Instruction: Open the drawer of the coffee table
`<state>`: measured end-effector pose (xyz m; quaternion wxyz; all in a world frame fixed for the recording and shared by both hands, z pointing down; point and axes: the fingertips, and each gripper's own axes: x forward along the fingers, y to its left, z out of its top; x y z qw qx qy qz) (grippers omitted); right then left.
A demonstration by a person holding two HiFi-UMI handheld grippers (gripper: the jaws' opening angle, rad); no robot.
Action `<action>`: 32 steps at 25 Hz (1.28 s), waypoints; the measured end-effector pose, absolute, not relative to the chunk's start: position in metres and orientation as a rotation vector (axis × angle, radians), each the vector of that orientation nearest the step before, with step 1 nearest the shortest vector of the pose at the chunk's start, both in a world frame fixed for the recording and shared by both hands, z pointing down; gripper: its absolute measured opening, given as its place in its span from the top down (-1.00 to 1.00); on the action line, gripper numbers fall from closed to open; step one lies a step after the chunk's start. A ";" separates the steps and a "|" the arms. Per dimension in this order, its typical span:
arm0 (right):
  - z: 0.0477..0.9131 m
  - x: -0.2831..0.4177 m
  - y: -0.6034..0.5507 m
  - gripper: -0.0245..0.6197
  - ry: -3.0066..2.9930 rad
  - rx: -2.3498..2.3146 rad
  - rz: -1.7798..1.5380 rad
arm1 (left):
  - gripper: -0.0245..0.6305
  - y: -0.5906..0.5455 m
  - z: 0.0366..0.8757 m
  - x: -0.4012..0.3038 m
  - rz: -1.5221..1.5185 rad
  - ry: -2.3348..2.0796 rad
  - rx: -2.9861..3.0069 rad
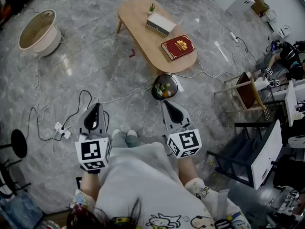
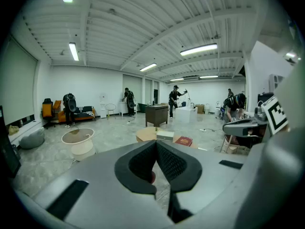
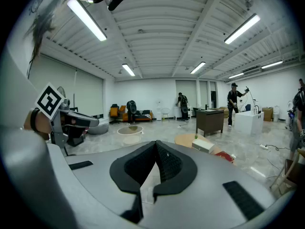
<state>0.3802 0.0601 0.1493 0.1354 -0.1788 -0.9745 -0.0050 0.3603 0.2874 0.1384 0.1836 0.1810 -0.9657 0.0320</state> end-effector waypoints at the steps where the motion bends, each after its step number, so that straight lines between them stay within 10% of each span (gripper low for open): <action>1: 0.149 0.380 0.060 0.92 -2.825 -0.529 -0.015 | 0.91 0.287 0.141 0.361 0.084 -2.725 0.500; 9: 0.147 0.372 0.063 0.77 -2.804 -0.622 0.059 | 0.90 0.289 0.147 0.361 0.023 -2.718 0.472; 19: 0.161 0.340 0.097 0.45 -2.722 -0.731 0.090 | 0.37 0.307 0.155 0.330 -0.002 -2.710 0.439; 32: 0.172 0.170 0.161 0.38 -2.695 -0.705 0.100 | 0.28 0.368 0.162 0.160 0.010 -2.683 0.493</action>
